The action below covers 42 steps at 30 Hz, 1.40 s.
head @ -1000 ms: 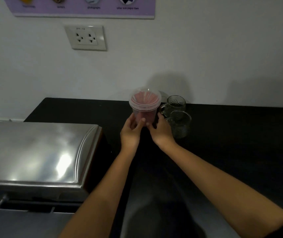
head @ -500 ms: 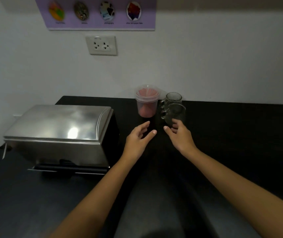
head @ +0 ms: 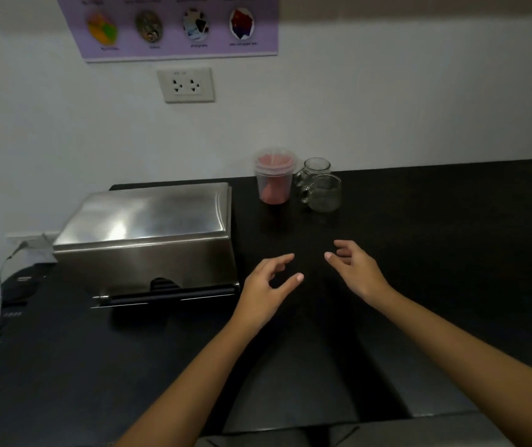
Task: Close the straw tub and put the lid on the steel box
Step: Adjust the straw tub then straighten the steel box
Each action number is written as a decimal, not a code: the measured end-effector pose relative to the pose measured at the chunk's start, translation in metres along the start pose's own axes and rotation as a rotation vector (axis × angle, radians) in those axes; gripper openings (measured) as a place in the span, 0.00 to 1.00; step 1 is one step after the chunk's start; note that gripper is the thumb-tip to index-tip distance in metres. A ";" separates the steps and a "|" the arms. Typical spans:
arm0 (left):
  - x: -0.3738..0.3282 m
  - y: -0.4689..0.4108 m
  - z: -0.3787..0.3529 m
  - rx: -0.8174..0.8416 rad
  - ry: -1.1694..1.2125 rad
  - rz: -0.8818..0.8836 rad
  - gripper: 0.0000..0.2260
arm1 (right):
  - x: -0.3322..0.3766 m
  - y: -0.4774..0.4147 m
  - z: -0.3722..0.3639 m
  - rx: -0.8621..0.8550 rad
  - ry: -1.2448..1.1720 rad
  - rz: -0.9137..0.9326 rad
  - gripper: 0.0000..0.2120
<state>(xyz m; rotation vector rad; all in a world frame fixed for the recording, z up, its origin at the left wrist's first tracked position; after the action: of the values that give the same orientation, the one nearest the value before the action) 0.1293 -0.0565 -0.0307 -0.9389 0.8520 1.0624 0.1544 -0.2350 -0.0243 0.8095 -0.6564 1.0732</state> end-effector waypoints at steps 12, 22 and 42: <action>0.024 0.089 0.083 0.009 0.063 -0.035 0.13 | 0.009 0.103 -0.080 -0.047 -0.114 -0.051 0.23; 0.038 0.117 0.172 -0.330 0.102 -0.025 0.11 | 0.048 0.110 -0.117 0.091 -0.168 0.021 0.26; 0.089 0.074 0.266 -0.528 0.108 0.141 0.40 | 0.079 0.046 -0.141 0.296 -0.345 0.135 0.42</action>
<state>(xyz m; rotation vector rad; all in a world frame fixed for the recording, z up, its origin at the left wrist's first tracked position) 0.1133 0.2333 -0.0298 -1.4022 0.7448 1.4047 0.1495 -0.0665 -0.0273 1.2378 -0.8631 1.1807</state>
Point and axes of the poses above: each hand's wrist, its own y-axis away from the middle knuckle, its own z-axis out of the back of the hand, x = y × z, the point moved 5 cm from there along -y, towards the middle knuckle, and after that the axes turned 8 degrees about -z, right-handed, at the moved point
